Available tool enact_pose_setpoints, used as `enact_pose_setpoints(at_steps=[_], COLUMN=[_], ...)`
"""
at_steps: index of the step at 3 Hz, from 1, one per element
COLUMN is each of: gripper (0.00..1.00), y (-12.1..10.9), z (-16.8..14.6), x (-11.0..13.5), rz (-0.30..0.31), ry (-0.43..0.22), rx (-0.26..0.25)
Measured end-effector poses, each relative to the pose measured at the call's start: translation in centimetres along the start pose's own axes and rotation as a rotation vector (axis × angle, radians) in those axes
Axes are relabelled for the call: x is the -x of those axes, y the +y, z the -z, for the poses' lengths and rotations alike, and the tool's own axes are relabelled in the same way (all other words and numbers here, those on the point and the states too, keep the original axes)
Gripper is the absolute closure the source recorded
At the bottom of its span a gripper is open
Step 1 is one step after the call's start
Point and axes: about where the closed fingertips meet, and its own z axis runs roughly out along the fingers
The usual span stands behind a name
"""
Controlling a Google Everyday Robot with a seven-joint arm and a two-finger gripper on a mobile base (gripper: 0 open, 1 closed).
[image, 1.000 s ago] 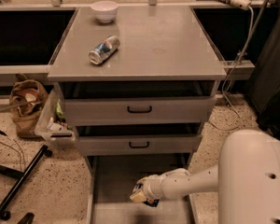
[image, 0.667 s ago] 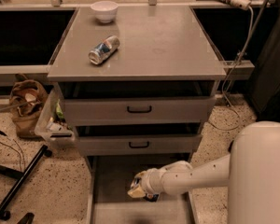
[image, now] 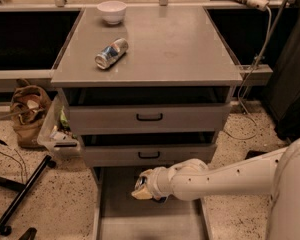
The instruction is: Pick pepsi can from bottom drawer and place on counter
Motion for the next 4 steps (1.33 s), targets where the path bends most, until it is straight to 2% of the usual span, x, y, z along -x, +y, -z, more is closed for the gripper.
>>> enact_pose_setpoints(at_steps=[1,2,3,4], gripper=[1.0,1.0,1.0,1.0], y=[0.0,0.2,-0.1,-2.4], z=[0.0,0.8,5.3,12.9], x=[0.0,1.2,4.8,11.9], rz=[0.0,-0.002,0.02,0.081], ry=[0.0,0.002,-0.008,-0.05], rx=[0.0,0.005,-0.022,-0.078])
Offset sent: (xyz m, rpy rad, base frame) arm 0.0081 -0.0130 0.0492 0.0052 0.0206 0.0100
